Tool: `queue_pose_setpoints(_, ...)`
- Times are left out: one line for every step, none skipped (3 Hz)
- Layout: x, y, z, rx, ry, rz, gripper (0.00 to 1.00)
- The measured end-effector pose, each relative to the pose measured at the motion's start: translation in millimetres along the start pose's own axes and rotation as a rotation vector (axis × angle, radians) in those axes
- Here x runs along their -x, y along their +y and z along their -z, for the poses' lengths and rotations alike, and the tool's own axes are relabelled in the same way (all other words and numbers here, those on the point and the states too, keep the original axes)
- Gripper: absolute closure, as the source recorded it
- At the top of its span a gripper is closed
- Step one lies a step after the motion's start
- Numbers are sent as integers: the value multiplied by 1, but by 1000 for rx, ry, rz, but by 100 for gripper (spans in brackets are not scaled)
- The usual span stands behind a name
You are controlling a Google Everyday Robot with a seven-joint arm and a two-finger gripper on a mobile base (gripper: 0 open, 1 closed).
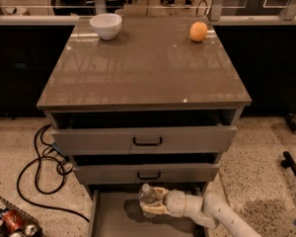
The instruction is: Place water bottle into bottom drawer
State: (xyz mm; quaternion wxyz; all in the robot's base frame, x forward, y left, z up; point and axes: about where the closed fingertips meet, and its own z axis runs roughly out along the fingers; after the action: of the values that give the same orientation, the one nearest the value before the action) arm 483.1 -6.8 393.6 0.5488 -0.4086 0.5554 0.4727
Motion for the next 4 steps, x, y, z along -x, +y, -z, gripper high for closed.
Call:
queue_pose_setpoints(-41,-3,-13,43,31,-34,100)
queue_pose_setpoints(-76,3,-34,80,27,-58,100)
queue_pose_setpoints(-100,14,-55,92,-19,-62,100)
queue_pose_setpoints(-124,27,-70,84,-57,-59,100)
